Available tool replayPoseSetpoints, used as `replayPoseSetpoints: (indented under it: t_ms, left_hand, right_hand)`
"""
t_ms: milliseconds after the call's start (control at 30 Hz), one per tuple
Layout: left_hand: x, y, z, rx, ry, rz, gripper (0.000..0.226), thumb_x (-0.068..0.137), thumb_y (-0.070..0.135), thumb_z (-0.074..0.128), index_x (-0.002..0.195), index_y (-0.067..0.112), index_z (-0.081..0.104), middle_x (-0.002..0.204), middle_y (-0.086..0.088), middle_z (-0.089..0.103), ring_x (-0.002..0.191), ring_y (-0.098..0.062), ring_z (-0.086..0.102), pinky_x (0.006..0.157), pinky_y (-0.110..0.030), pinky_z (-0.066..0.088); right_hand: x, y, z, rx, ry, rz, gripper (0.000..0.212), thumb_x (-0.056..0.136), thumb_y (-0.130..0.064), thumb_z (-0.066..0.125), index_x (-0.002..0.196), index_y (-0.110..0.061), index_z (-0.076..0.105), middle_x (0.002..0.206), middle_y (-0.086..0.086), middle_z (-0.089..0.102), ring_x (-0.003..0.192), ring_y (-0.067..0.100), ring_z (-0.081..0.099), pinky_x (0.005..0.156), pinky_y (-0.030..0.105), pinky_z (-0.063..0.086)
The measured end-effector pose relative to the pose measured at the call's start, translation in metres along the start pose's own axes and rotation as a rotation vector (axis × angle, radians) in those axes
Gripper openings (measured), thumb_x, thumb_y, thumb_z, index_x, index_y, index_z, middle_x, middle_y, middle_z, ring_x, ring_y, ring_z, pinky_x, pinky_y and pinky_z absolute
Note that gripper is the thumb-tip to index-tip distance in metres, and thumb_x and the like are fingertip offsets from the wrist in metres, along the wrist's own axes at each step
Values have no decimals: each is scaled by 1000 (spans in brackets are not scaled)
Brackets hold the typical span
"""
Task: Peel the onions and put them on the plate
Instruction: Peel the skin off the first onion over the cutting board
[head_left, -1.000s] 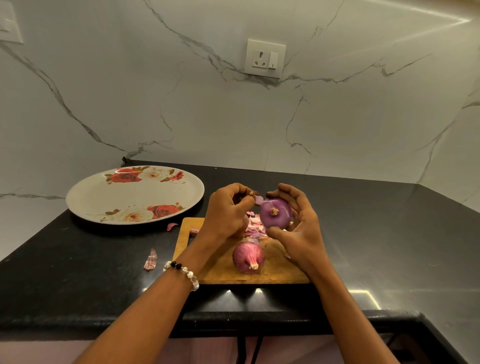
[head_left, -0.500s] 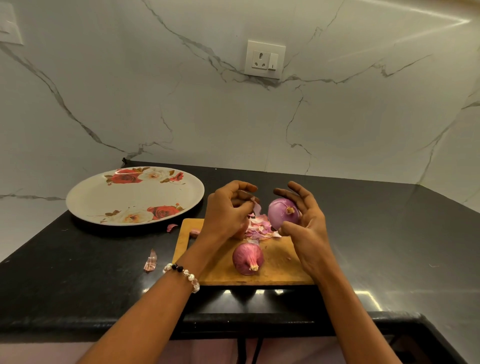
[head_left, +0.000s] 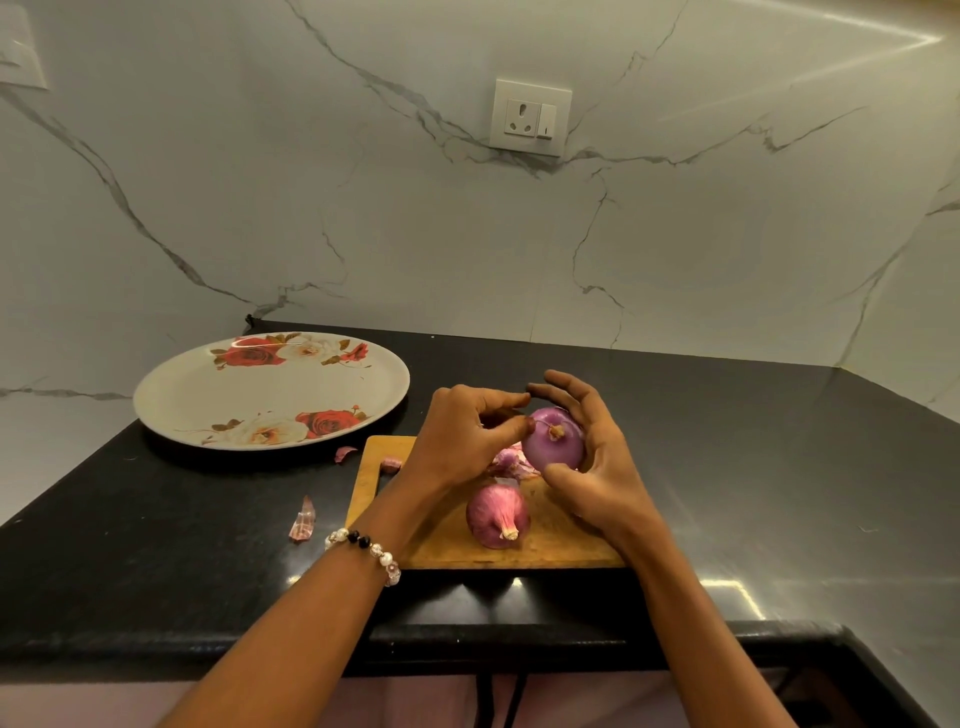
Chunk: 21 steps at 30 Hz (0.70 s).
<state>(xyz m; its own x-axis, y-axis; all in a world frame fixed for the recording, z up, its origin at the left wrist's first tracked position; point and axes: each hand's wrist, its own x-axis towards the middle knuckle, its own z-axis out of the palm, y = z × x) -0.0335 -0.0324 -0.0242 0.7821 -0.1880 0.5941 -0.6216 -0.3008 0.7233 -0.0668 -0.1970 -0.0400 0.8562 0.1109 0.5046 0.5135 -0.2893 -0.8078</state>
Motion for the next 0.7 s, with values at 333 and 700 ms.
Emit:
replayPoseSetpoints:
  t_ms: [333,700]
  left_hand:
    - [-2,-1,0,81,-7,103,29,84,9,69,112,6,65,97,-6,72,84,-10,67,78,-13,53]
    - [-3,3,2,97,20,114,30,79,6,72,100,16,53,85,7,61,76,1,60,71,-7,49]
  right_hand:
    - [-1,-2,5,-106,-14,-44,90,68,-30,79,147,-21,35,137,-3,53,121,14,59,100,34,53]
    - [2,1,4,-82,-17,-57,81,68,-13,75,141,-19,40,128,-1,56,116,12,60,95,26,53]
